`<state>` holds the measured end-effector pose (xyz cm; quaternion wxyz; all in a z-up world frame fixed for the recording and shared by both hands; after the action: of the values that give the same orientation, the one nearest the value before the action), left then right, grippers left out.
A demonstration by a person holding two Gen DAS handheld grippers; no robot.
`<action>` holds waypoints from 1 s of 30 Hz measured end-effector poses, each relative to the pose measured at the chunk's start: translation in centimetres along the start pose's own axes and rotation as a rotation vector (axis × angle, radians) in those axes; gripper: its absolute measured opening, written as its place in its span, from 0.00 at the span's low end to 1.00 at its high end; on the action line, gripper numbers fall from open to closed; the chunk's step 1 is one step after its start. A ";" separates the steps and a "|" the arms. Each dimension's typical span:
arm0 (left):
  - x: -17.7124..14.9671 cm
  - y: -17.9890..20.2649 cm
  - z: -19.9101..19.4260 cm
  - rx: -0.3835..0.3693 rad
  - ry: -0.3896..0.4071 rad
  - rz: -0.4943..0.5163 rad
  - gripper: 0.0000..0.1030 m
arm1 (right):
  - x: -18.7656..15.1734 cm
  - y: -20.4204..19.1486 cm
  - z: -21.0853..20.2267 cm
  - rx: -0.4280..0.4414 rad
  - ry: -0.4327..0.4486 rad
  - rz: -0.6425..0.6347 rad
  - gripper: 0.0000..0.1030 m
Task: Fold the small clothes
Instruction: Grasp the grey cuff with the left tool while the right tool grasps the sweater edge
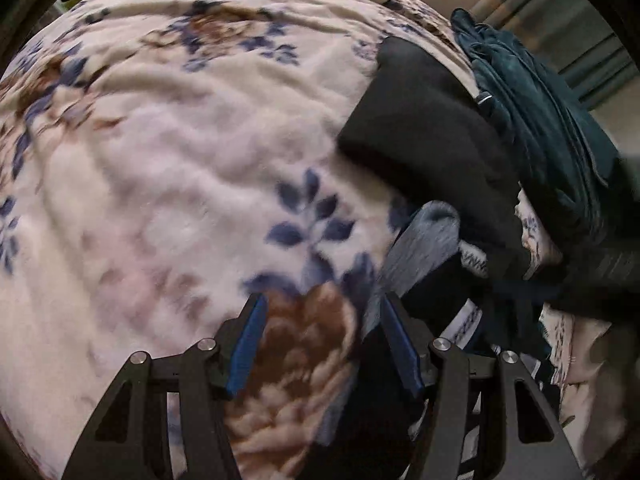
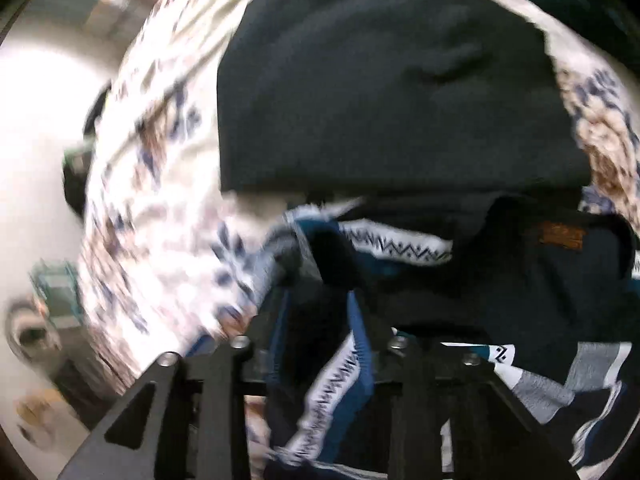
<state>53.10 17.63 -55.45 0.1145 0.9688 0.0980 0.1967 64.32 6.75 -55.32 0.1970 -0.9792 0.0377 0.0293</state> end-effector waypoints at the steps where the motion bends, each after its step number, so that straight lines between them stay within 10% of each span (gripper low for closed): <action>1: 0.7 0.2 0.0 -0.001 0.008 0.006 0.55 | -0.5 0.1 1.0 -0.067 -0.001 -0.037 0.40; 5: 2.6 0.5 0.0 -0.007 0.029 0.027 0.55 | -2.0 1.3 3.8 -0.141 -0.046 -0.109 0.39; 7: 3.3 0.7 -0.1 -0.007 0.038 0.039 0.55 | -2.2 2.0 3.3 -0.117 -0.011 -0.083 0.06; 14: 4.8 1.8 0.1 -0.046 0.042 0.047 0.55 | -1.9 5.9 -2.4 -0.059 0.168 0.062 0.05; 21: 5.8 6.1 4.2 -0.084 -0.040 0.164 0.55 | 0.5 8.2 1.5 -0.064 0.053 0.129 0.06; 30: 5.0 5.0 7.5 0.002 -0.139 0.231 0.55 | -3.7 12.5 -4.4 -0.081 0.153 0.270 0.32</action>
<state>61.38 12.66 -59.06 0.0967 0.9851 -0.0223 0.1408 59.78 -6.26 -55.81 0.1483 -0.9718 0.1827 -0.0178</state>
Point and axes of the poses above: each gripper's, at about its wrist camera, not at the fingertips, and z roughly the way its jaws point, y to its right, x to its top, the point moved 5 cm from there along z, roughly the way its jaws point, and after that the axes turned 12 degrees about z, right-handed, at the moved point
